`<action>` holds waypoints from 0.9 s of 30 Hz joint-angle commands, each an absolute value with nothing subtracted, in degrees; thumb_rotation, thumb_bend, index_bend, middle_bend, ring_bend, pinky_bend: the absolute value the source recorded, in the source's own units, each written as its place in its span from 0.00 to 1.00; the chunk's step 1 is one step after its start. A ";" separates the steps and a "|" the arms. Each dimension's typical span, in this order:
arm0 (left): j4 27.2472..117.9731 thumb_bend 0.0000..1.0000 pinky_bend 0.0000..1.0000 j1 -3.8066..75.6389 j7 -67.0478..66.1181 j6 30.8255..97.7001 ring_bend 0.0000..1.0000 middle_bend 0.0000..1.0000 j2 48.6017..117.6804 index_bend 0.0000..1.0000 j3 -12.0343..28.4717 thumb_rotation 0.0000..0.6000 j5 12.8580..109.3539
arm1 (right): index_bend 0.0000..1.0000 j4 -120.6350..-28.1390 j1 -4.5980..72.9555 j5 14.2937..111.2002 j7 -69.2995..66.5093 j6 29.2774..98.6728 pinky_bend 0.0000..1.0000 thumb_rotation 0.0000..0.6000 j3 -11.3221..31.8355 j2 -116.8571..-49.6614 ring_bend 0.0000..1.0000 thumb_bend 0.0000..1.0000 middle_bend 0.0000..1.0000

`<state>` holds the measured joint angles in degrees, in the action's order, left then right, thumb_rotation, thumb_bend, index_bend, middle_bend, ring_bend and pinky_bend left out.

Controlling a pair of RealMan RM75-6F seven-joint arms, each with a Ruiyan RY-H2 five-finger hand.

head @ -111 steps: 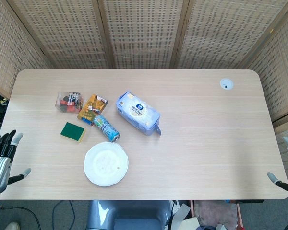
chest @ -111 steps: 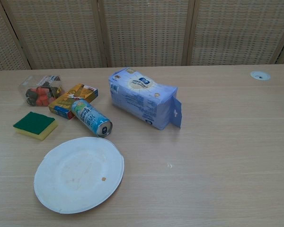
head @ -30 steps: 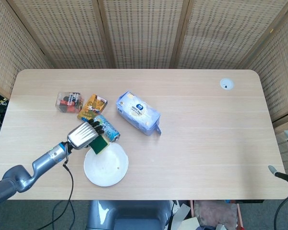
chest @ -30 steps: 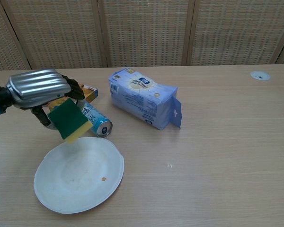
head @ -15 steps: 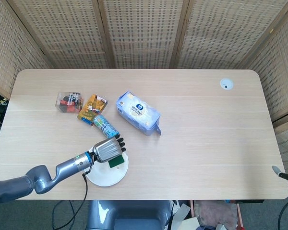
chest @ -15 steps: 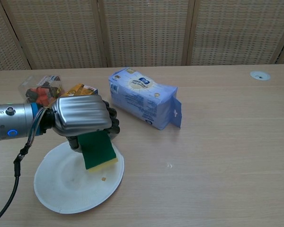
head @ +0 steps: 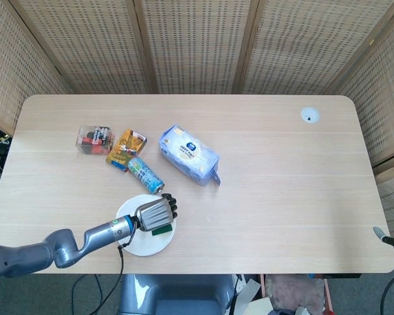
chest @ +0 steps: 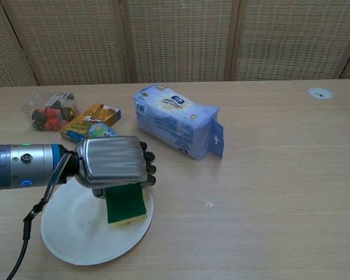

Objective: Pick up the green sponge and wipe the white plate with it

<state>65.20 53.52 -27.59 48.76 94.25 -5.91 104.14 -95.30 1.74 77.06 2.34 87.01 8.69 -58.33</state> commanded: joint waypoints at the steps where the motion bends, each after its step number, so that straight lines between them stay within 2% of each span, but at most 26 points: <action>1: 64.21 0.11 0.39 53.61 -28.69 48.89 0.31 0.43 95.10 0.59 -6.11 1.00 104.60 | 0.00 -95.31 1.77 77.11 2.41 86.94 0.00 1.00 8.66 -58.35 0.00 0.00 0.00; 15: 59.39 0.13 0.39 51.56 -30.64 53.65 0.31 0.45 98.03 0.61 -7.58 1.00 106.36 | 0.00 -95.48 1.57 77.63 2.20 87.37 0.00 1.00 8.53 -58.25 0.00 0.00 0.00; 20: 57.79 0.13 0.39 51.38 -24.08 62.92 0.31 0.47 97.90 0.64 -6.19 1.00 108.56 | 0.00 -95.66 1.28 77.98 1.70 87.85 0.00 1.00 8.45 -58.03 0.00 0.00 0.00; 27: 58.01 0.13 0.39 51.51 -23.38 65.74 0.31 0.47 96.30 0.64 -6.87 1.00 110.42 | 0.00 -95.98 1.18 78.56 1.31 87.98 0.00 1.00 8.26 -57.75 0.00 0.00 0.00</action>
<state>57.88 51.56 -23.36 65.73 96.68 -6.46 110.01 -95.96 1.20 78.53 1.36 87.95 8.27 -57.79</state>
